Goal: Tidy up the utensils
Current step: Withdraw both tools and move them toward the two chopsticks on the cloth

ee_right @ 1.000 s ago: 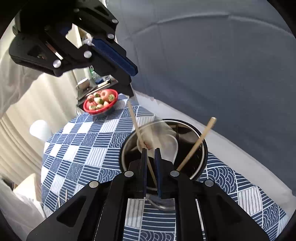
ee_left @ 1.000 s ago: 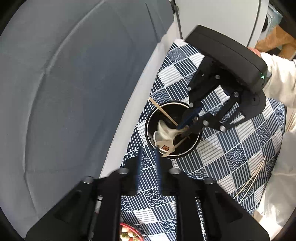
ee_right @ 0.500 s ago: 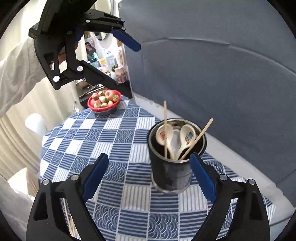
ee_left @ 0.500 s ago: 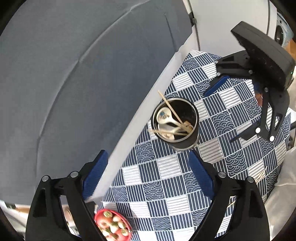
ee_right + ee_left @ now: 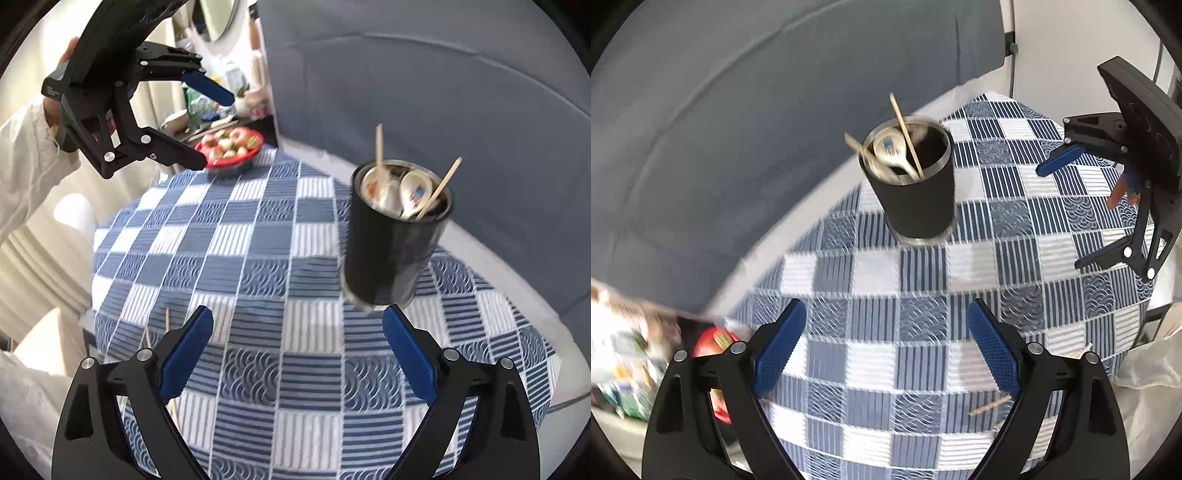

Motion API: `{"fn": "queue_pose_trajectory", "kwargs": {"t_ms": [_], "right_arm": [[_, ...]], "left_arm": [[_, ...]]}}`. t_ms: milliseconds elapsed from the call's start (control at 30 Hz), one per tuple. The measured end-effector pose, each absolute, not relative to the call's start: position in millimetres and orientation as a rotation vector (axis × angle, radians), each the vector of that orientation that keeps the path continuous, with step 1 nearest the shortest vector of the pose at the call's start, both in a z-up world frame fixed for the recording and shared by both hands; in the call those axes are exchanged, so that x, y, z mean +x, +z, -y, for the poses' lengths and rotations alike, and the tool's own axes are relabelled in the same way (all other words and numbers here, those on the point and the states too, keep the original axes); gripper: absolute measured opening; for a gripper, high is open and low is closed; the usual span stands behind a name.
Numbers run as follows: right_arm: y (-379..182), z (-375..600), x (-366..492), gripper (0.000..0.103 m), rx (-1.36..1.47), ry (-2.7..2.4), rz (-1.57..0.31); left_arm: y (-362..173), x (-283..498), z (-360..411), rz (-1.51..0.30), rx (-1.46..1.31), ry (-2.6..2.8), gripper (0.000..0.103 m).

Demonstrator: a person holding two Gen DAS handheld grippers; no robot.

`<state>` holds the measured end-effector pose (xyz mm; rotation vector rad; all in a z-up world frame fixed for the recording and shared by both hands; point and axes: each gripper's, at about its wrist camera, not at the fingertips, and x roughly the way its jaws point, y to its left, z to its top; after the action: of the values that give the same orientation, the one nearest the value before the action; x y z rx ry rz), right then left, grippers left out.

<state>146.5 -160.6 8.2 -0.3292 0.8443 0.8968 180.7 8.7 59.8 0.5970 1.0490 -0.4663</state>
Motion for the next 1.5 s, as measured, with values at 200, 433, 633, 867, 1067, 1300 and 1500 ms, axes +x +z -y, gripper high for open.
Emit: {"fn": "queue_pose_trajectory", "kwargs": {"t_ms": [200,433,633,867,1067,1300,1500], "right_arm": [[-13,155,117,0.089,-0.352,0.926,-0.892],[-38,142,97,0.089,-0.357,0.958,-0.951],[-61,128,94,0.089,-0.392,0.986,-1.006],[-86,97,98,0.089,-0.488,1.081,-1.067],[-107,65,96,0.089,-0.6,1.202,-1.101],[-123,45,81,0.089,-0.69,1.298,-1.103],[-133,48,72,0.09,-0.737,1.334,-1.112]], "left_arm": [[22,144,-44,-1.117,0.491,-0.406,0.088],[-22,110,-87,-1.201,0.394,-0.328,0.088],[-54,88,-117,-1.256,0.303,-0.254,0.088],[-83,59,-133,-1.264,0.157,-0.113,0.088],[-96,32,-130,-1.259,-0.031,0.008,0.091],[-112,7,-110,-1.29,-0.152,0.144,0.091],[-113,-7,-95,-1.276,-0.278,0.261,0.091]]}}
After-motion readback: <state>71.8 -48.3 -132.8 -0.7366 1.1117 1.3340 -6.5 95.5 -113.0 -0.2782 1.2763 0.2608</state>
